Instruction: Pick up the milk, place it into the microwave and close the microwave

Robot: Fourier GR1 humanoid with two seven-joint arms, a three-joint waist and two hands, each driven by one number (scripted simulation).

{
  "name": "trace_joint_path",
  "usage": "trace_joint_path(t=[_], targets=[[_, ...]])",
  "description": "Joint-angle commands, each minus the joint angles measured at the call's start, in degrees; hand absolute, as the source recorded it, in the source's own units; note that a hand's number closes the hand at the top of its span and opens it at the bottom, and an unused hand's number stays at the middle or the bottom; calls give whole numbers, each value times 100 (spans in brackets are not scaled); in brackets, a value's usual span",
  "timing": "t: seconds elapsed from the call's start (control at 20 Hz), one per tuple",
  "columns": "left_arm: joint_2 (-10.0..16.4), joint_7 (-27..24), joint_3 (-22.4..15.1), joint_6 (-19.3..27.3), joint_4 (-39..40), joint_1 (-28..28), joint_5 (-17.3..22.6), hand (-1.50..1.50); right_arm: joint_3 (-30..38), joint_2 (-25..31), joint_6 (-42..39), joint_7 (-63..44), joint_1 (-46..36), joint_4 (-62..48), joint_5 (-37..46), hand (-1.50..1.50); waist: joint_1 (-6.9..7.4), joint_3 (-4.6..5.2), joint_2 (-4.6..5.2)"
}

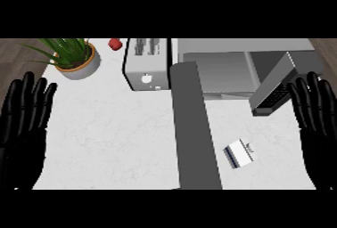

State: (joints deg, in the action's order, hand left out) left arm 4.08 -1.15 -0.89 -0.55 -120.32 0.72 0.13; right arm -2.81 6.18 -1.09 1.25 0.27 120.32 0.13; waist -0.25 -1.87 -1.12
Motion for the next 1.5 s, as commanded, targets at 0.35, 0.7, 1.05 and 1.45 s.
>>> trace_joint_path(t=[0.35, 0.7, 1.05, 1.45], targets=[[-388, 295, -417, 143, 623, 21, 209, -150, -1215, -608, 938, -57, 1842, 726, 799, -150, -80, 187, 95], [-404, -437, -1605, 1219, 1075, 421, -189, -150, -1948, -608, 912, 1526, 3803, 679, 1002, -150, -98, 184, 88], [-407, -1286, -2277, 1674, 1507, 769, -311, -150, -1827, -428, 1070, 2308, 4112, -66, 779, -150, -21, 186, 104], [-407, -1186, -2924, 2249, 1261, 1052, -528, -150, -1532, -488, 1278, 3349, 3882, -1316, 658, -150, 2, 185, 105]])
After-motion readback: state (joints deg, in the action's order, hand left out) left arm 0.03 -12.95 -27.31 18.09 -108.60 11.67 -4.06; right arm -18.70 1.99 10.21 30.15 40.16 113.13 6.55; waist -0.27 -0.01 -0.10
